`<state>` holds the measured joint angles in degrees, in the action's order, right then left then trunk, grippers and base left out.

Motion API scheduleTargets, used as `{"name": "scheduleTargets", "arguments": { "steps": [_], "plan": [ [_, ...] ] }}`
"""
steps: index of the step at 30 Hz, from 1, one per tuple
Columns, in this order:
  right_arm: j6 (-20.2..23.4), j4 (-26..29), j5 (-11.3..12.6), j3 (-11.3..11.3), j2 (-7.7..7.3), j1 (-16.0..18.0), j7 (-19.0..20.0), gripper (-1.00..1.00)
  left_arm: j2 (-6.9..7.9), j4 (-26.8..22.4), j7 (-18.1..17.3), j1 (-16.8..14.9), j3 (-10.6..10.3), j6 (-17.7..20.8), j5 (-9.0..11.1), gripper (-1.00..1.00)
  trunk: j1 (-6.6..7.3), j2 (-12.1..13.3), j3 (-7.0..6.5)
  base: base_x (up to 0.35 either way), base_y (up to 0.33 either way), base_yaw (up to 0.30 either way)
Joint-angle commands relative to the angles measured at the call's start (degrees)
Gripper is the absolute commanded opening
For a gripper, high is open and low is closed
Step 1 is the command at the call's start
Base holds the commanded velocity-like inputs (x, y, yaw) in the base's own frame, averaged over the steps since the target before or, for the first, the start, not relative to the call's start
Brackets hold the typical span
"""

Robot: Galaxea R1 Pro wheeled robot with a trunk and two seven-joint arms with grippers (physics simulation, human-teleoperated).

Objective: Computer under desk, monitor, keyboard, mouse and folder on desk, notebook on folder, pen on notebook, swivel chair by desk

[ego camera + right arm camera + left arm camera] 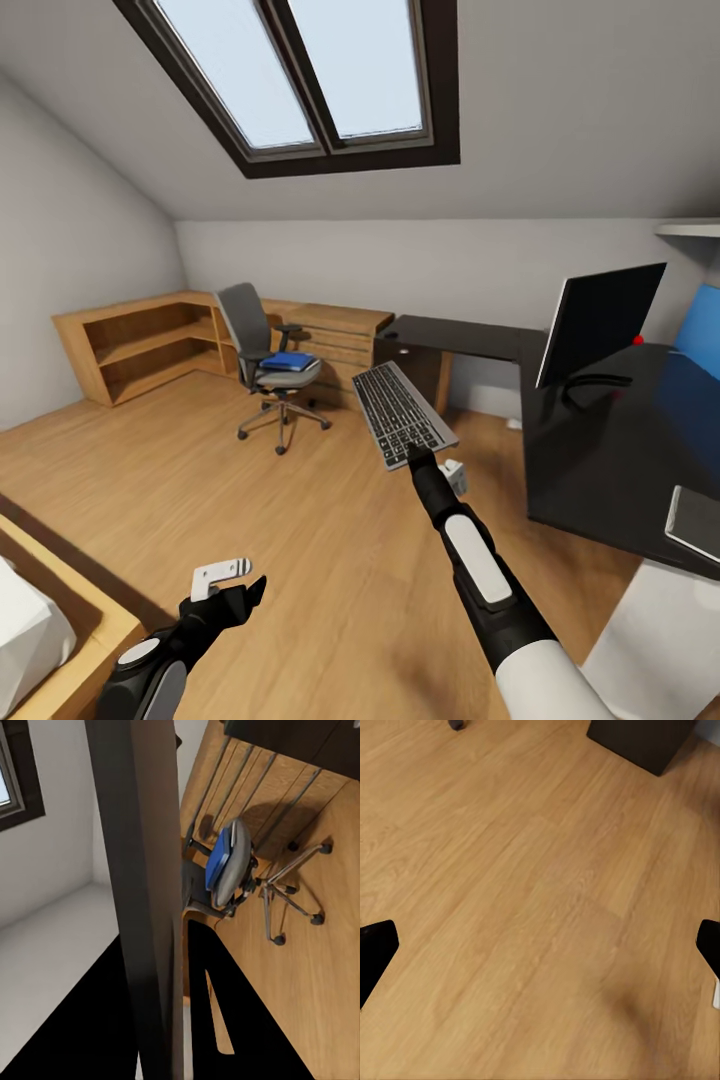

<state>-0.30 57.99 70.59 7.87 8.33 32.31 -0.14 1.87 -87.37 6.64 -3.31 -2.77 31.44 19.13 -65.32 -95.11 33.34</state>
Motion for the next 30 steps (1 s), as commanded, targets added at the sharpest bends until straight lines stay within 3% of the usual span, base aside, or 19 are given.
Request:
{"name": "scheduleTargets", "arguments": {
  "steps": [1, 11, 30],
  "plan": [
    [-0.04, -0.05, 0.63, 0.03, 0.0, 0.03, 0.14, -1.0, 0.06, -0.05, 0.57, -0.03, -0.13, 0.19, 0.59, 1.0, 0.22, 0.39, -0.13, 0.125, 0.103, 0.0],
    [-0.13, -0.33, 0.69, -0.04, 0.02, 0.03, 0.14, -1.0, 0.02, 0.22, 0.57, -0.03, -0.13, 0.17, 0.56, 1.0, 2.41, 4.4, -1.84, 0.127, 0.104, -0.017],
    [-0.14, -0.34, 0.69, -0.05, 0.02, 0.03, 0.22, -1.0, 0.05, 0.31, 0.57, -0.03, -0.13, 0.19, 0.57, 1.0, 6.59, 12.02, -4.05, 0.133, 0.103, -0.161]
  ]
}}
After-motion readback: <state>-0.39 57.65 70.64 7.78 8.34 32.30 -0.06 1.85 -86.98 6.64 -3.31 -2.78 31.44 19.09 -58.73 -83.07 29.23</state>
